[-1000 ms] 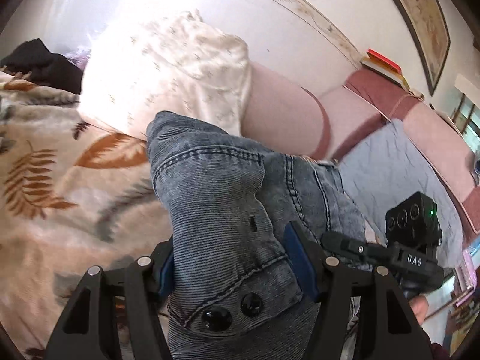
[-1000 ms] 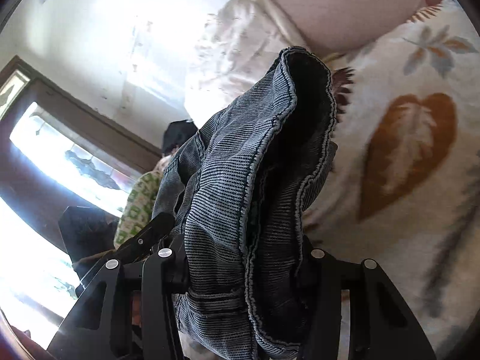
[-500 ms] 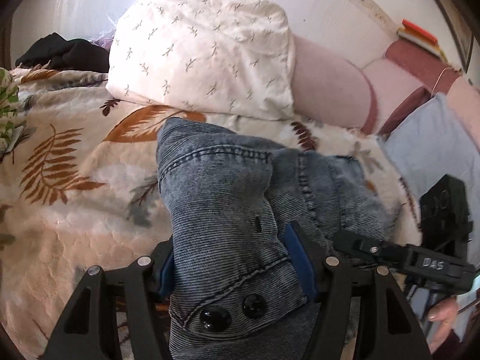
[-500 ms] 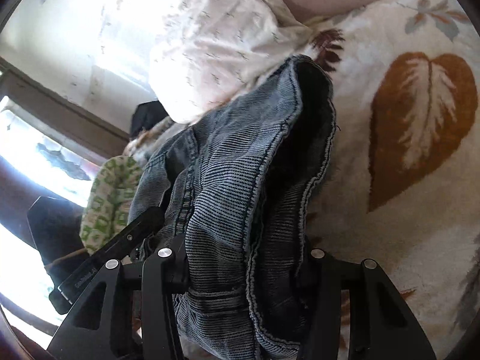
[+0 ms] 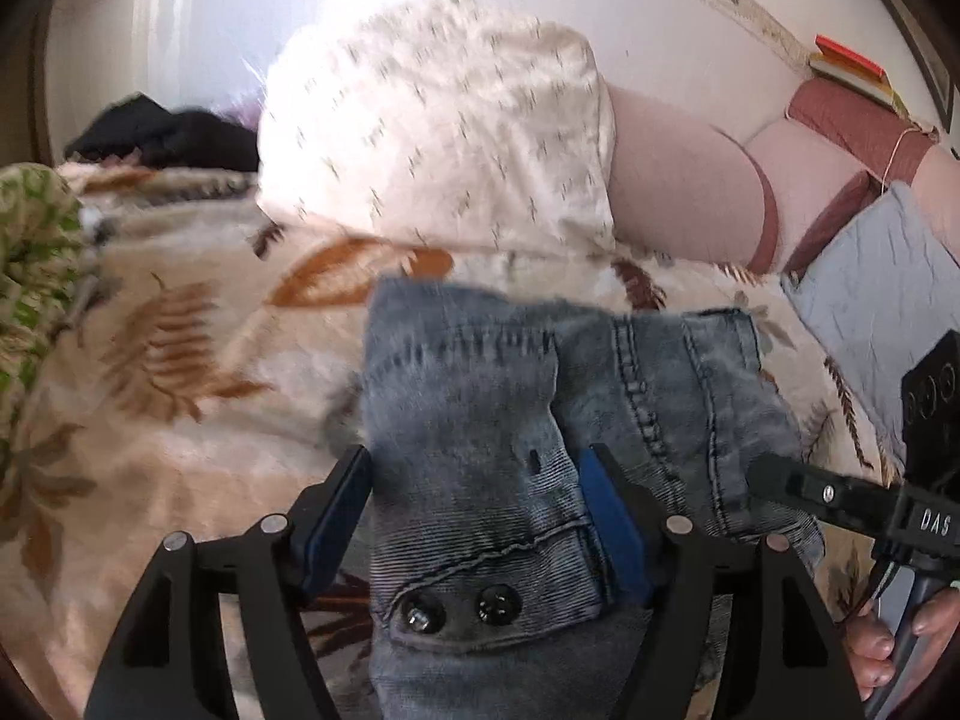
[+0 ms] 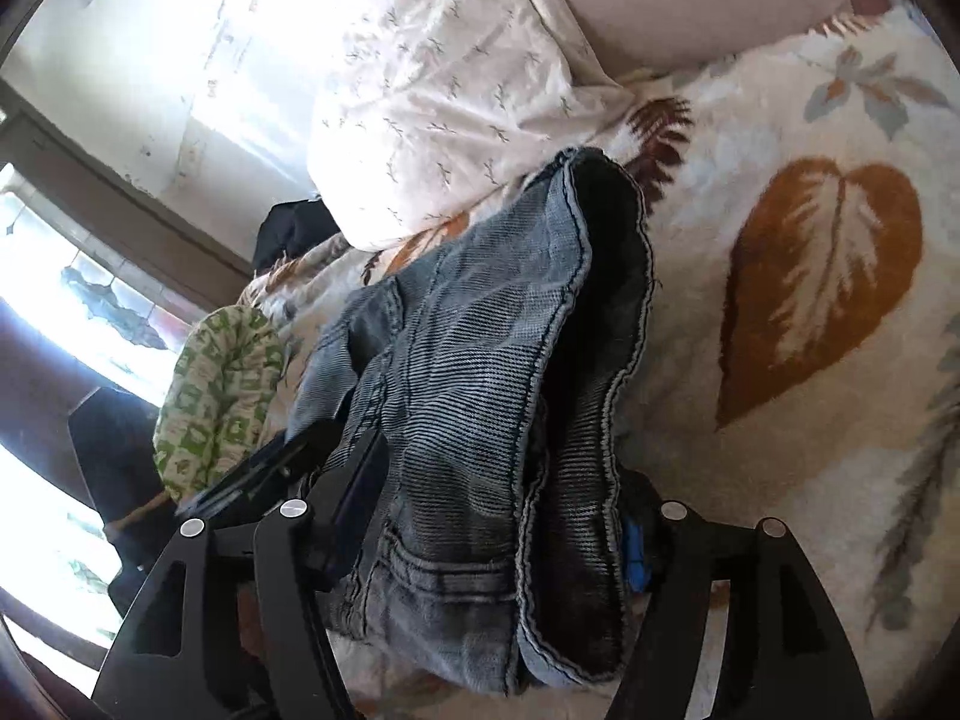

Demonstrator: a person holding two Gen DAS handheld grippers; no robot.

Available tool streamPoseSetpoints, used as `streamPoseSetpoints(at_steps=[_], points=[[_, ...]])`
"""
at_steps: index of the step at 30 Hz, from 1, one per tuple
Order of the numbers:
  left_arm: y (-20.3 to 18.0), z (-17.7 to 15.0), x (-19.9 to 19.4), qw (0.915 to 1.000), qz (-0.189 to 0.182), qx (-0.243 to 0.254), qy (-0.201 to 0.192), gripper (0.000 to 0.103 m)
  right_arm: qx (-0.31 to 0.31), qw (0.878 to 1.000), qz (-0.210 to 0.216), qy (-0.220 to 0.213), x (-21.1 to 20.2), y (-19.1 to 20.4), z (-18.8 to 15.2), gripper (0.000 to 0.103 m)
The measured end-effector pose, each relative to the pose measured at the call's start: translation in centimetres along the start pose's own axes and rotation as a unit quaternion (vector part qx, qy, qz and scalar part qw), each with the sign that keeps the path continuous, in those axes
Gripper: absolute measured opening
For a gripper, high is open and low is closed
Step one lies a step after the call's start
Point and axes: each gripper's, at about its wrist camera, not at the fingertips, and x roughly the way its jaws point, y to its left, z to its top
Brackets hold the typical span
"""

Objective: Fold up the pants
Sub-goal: 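Release the jeans with both grippers and pull back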

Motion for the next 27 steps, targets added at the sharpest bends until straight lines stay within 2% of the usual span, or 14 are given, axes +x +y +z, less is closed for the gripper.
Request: streamPoseSetpoints(at_steps=[1,4,6,10,13,18,22,27], points=[[-0.1,0.2,-0.9,0.9999,0.009,0.006,-0.013,0.077,-0.01,1.0,-0.006,-0.003,-0.4,0.5,-0.1,0.066],[-0.3,0.5,-3.6,0.9978,0.037,0.019,-0.052,0.096,-0.029,0.999,-0.019,-0.016,-1.7,1.7,-0.2,0.068],[-0.3,0.3,-5.2,0.9959,0.051,0.023,-0.07,0.102,-0.041,0.997,-0.033,-0.05,-3.6,2.7,-0.4,0.07],[-0.1,-1.1,-7.2,0.9937,0.081,0.03,-0.072,0.102,-0.076,0.987,-0.063,-0.124,-7.5,5.3,-1.4,0.076],[0.2,-3.2,-8.5,0.9919,0.105,0.023,-0.067,0.102,-0.098,0.982,-0.064,-0.147,-9.2,7.1,-3.0,0.08],[0.3,-7.1,-11.8,0.9871,0.136,0.012,-0.084,0.102,-0.127,0.98,-0.068,-0.135,-9.6,9.7,-7.9,0.081],[-0.1,-9.2,-13.6,0.9818,0.162,0.022,-0.097,0.103,-0.19,0.967,-0.113,-0.128,-9.2,12.1,-12.2,0.081],[-0.2,-10.5,-15.7,0.9789,0.171,0.016,-0.111,0.103,-0.208,0.955,-0.145,-0.153,-9.8,12.8,-15.3,0.083]])
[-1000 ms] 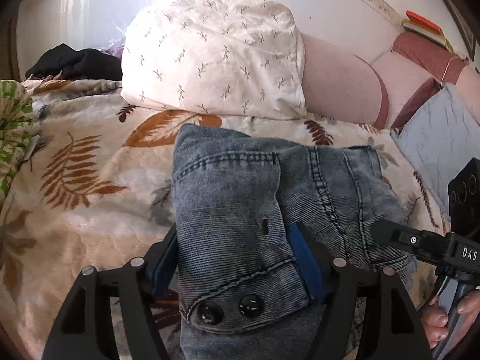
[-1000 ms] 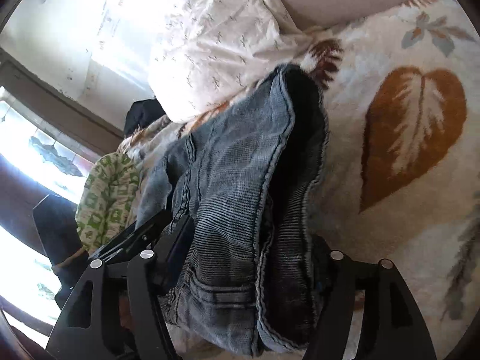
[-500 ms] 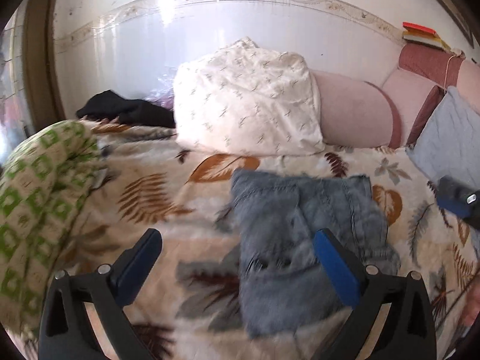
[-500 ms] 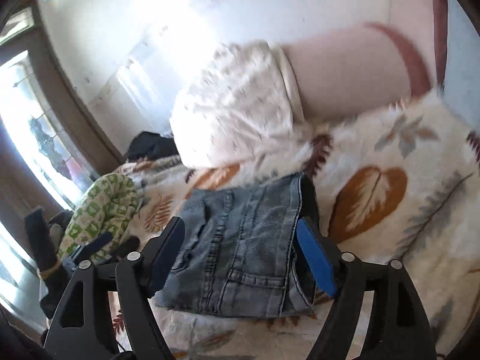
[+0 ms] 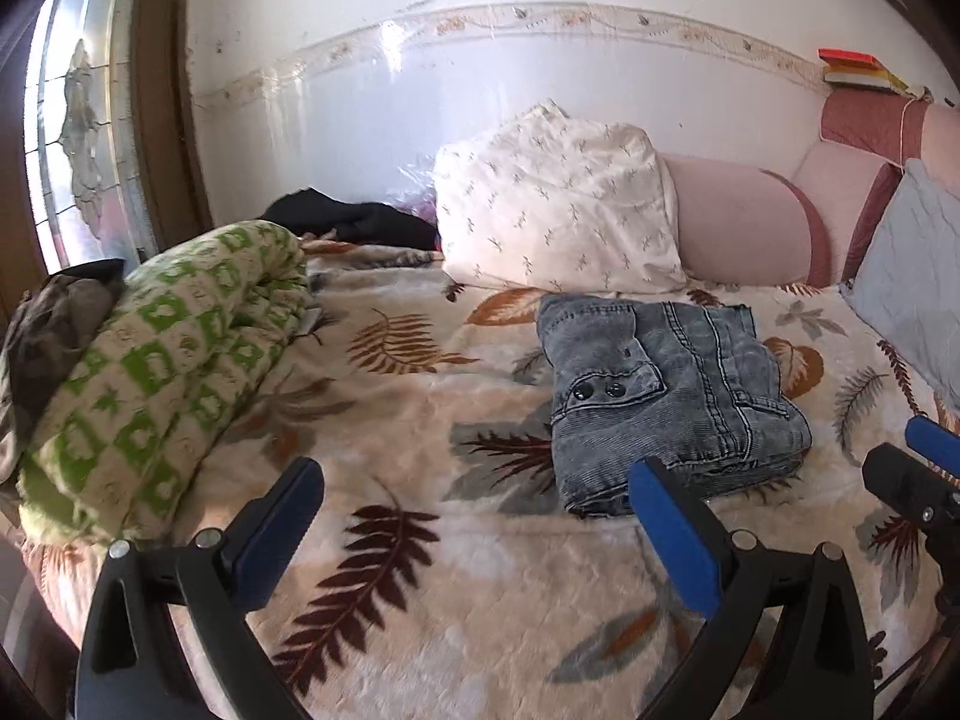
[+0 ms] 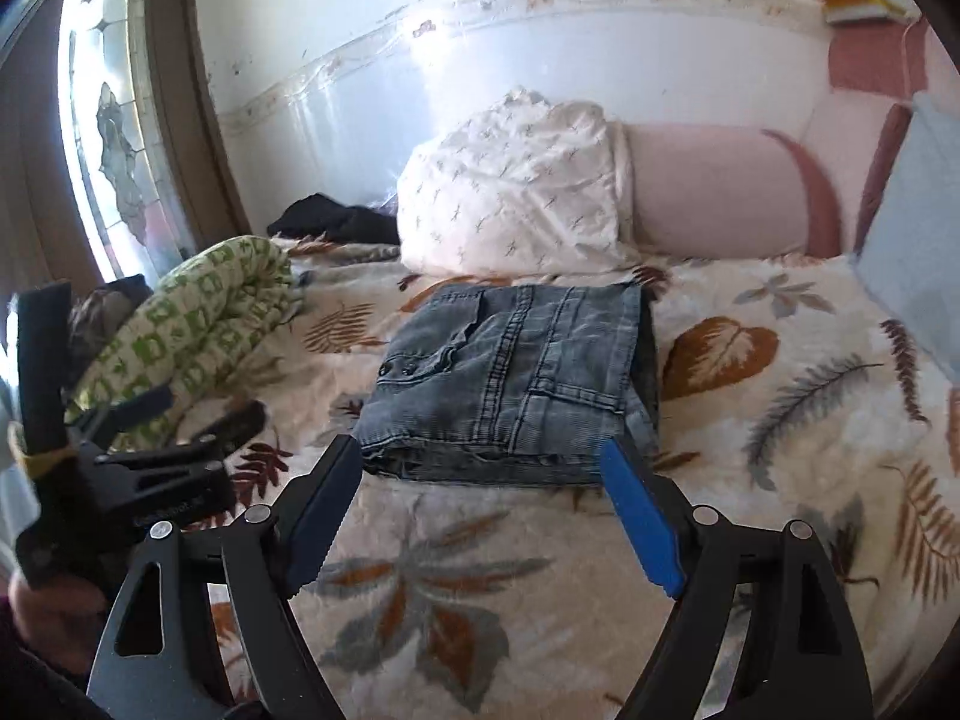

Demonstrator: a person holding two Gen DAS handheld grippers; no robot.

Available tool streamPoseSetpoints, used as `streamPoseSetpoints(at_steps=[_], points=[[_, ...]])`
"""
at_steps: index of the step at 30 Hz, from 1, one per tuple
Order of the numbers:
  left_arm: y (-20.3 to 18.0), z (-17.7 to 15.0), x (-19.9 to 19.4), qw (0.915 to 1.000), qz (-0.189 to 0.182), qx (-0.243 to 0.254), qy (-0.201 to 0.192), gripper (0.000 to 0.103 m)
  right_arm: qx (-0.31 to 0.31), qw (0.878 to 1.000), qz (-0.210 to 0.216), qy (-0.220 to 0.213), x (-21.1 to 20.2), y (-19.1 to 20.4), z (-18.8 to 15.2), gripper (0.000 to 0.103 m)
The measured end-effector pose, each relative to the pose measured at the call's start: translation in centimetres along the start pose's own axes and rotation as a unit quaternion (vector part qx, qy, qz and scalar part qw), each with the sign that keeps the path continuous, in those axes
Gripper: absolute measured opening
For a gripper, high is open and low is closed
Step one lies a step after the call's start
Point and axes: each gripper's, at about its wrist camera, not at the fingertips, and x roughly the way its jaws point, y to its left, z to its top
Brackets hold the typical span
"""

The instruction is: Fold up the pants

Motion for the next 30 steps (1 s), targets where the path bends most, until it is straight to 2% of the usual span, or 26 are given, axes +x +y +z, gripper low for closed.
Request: streamPoseSetpoints(at_steps=[8,14,25,30], points=[[0.8,-0.9,-2.8,0.9998,0.005,-0.011,-0.017,0.103,0.003,0.997,-0.055,-0.05,-1.9,0.5,-1.0,0.086],[0.8,-1.4,-2.7,0.9996,-0.002,-0.021,-0.017,0.103,-0.007,0.995,-0.067,-0.071,-2.3,1.0,-1.5,0.088],[0.2,-2.0,-0.2,0.9999,0.012,-0.004,-0.003,0.103,0.022,0.995,-0.085,-0.055,-0.4,-0.4,-1.5,0.088],[0.0,-2.2,1.1,0.9996,0.023,-0.002,0.015,0.103,0.023,0.994,-0.088,-0.054,0.2,-0.7,-1.4,0.088]])
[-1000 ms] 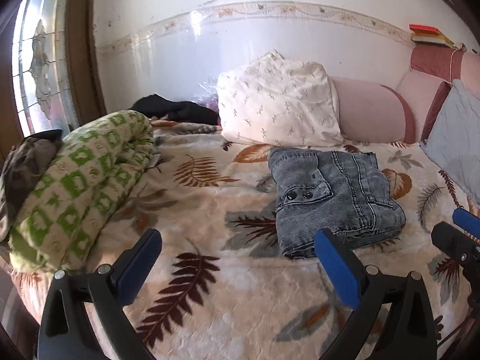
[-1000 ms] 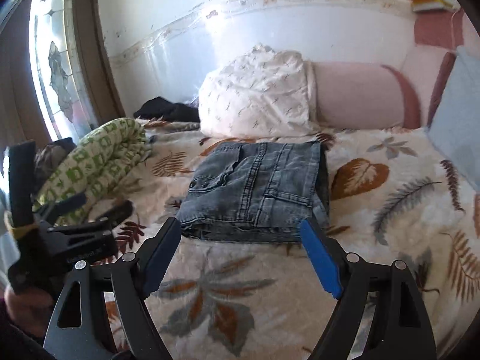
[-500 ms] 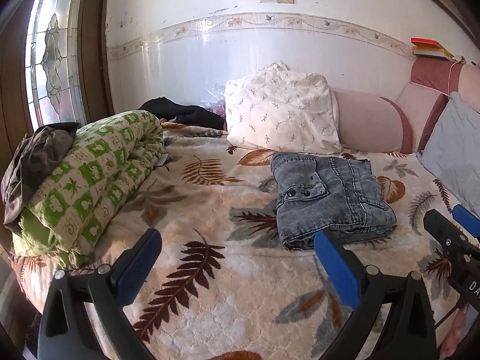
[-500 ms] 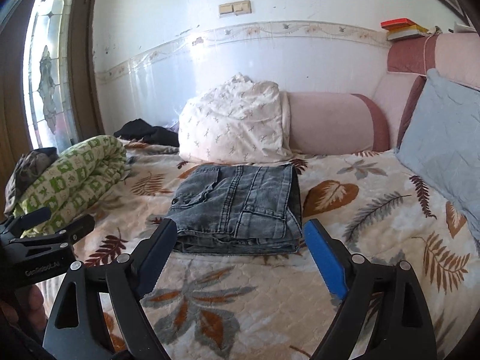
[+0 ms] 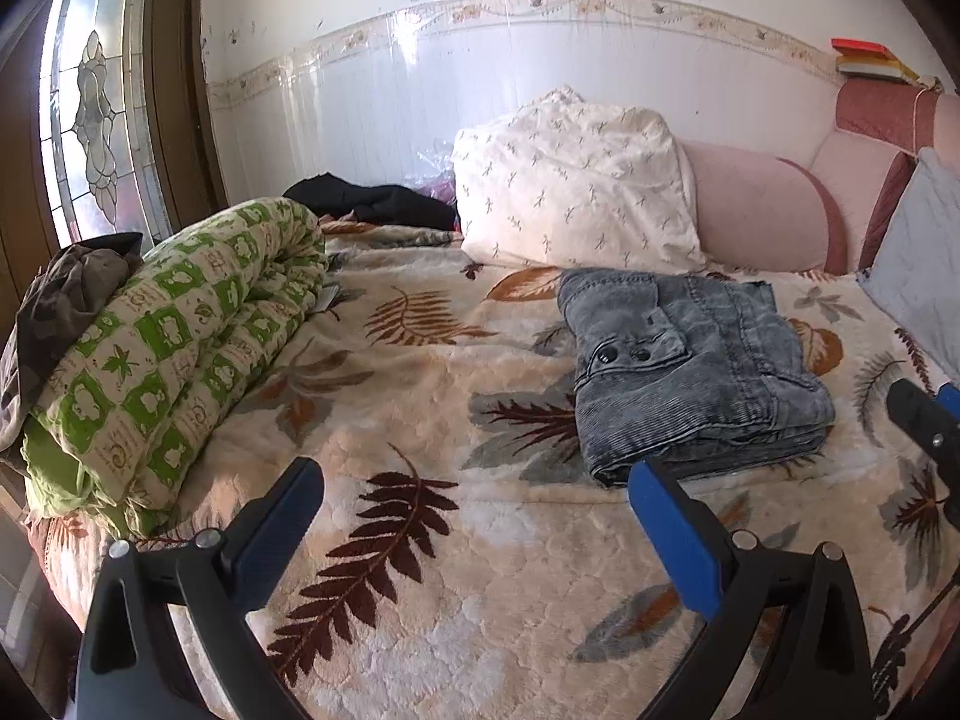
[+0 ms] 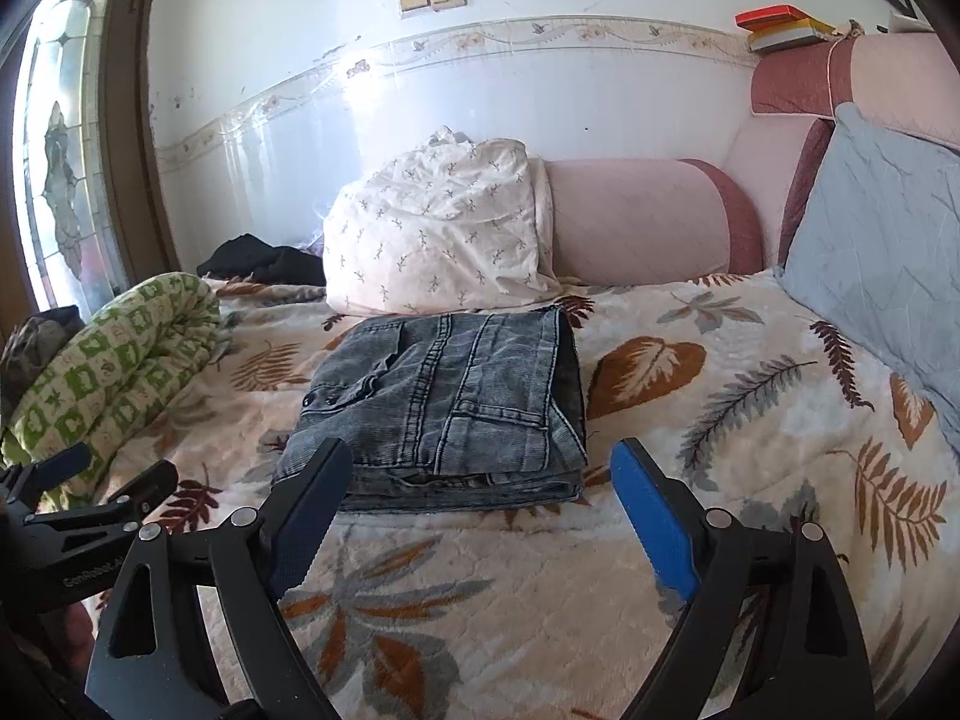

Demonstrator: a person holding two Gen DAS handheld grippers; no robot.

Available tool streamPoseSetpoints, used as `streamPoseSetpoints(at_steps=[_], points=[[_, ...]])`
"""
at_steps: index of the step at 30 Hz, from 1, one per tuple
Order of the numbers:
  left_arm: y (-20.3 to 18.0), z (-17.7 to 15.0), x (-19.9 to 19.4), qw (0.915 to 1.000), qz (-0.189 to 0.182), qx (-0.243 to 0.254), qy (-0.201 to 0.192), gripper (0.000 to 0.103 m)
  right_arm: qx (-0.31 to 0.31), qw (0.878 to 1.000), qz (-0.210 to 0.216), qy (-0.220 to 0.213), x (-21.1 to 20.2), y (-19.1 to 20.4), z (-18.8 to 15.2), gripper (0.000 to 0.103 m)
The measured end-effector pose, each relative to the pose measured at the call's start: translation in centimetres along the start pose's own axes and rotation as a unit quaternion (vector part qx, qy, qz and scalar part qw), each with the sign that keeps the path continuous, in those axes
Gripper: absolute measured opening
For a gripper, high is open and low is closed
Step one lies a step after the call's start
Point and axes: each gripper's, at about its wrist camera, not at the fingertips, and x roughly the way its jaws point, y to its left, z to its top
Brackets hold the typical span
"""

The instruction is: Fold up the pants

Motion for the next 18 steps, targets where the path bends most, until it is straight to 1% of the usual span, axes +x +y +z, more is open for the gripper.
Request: streamPoseSetpoints(at_steps=[3,8,18], points=[[0.1,0.0,0.4,1.0,-0.004,-0.001,0.005,0.103,-0.001,1.0,0.0,0.001,0.2,0.0,0.0,0.088],[0.0,0.1,0.8,1.0,0.002,0.001,0.005,0.103,-0.001,1.0,0.003,0.006,0.7,-0.1,0.0,0.088],[-0.2,0.0,1.7,0.9998,0.006,0.006,0.019,0.103,0.002,1.0,0.003,0.013,1.4,-0.3,0.0,0.088]])
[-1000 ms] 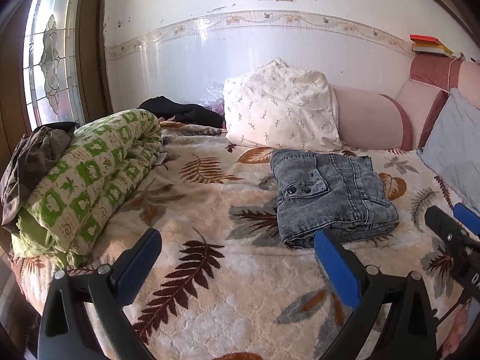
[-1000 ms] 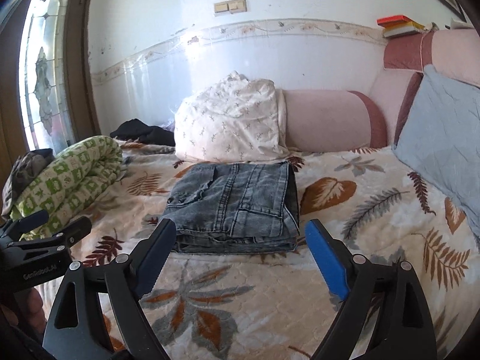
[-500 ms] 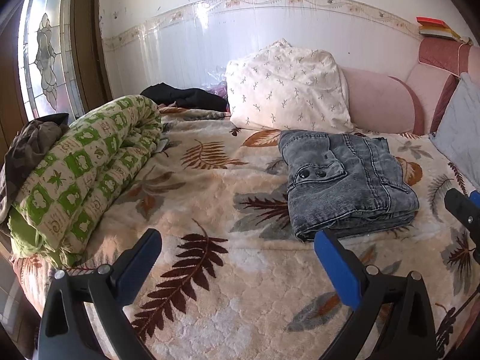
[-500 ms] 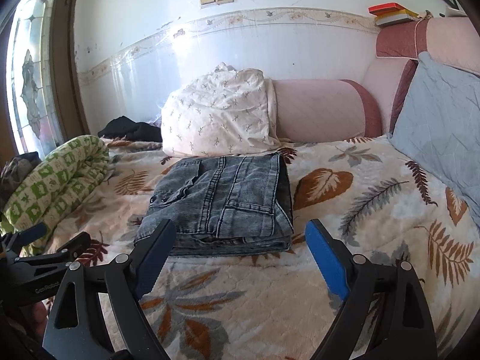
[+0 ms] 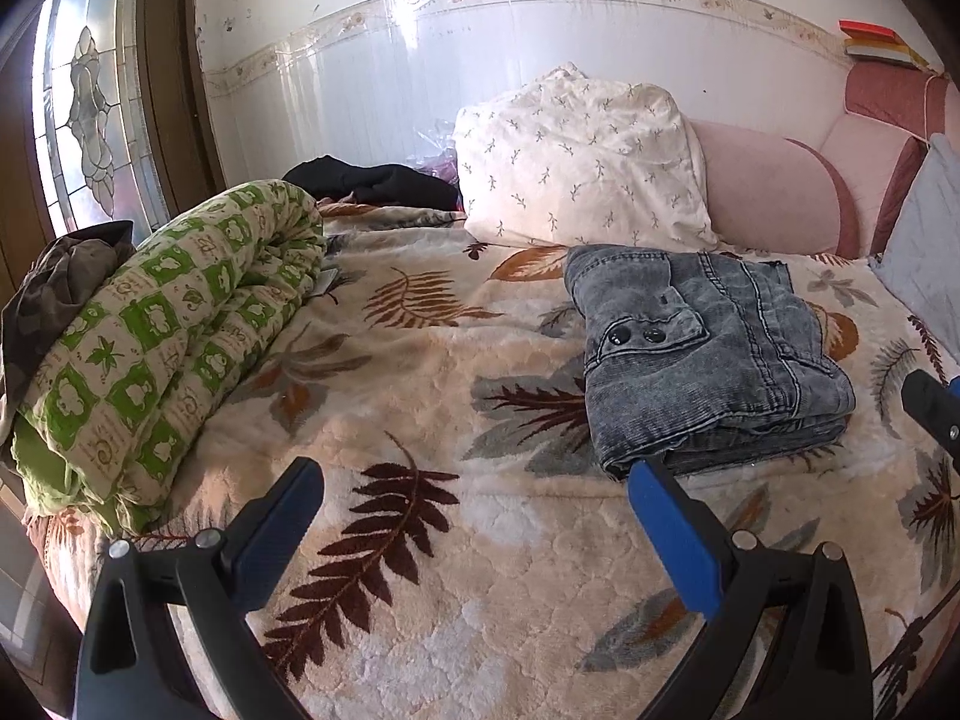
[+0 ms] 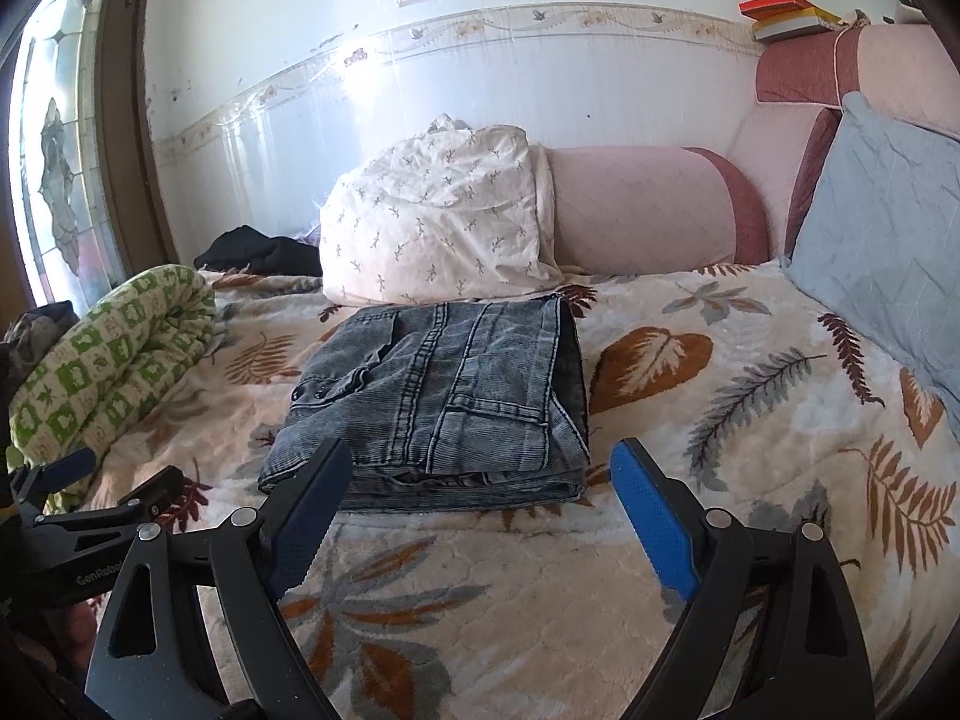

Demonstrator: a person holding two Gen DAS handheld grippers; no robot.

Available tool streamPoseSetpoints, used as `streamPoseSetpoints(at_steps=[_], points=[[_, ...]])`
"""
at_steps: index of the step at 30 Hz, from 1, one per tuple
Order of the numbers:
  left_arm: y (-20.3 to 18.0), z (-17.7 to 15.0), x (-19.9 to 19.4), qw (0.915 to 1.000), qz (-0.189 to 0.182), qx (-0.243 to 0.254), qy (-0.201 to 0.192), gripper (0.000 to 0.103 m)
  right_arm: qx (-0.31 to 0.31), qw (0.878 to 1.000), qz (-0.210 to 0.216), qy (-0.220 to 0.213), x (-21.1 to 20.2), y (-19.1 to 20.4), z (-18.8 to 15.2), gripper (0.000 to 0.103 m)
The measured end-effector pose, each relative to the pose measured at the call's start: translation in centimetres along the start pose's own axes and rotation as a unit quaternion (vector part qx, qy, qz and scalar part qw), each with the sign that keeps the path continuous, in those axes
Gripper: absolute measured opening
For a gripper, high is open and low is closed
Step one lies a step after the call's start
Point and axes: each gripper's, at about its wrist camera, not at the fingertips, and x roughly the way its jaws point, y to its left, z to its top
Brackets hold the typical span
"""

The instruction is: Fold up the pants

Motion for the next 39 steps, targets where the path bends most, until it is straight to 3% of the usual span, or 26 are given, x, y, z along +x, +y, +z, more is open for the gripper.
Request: streamPoseSetpoints(at_steps=[39], points=[[0.16,-0.01,-0.08,1.0,-0.001,-0.002,0.002,0.103,-0.009,1.0,0.002,0.003,0.06,0.09,-0.05,0.089]])
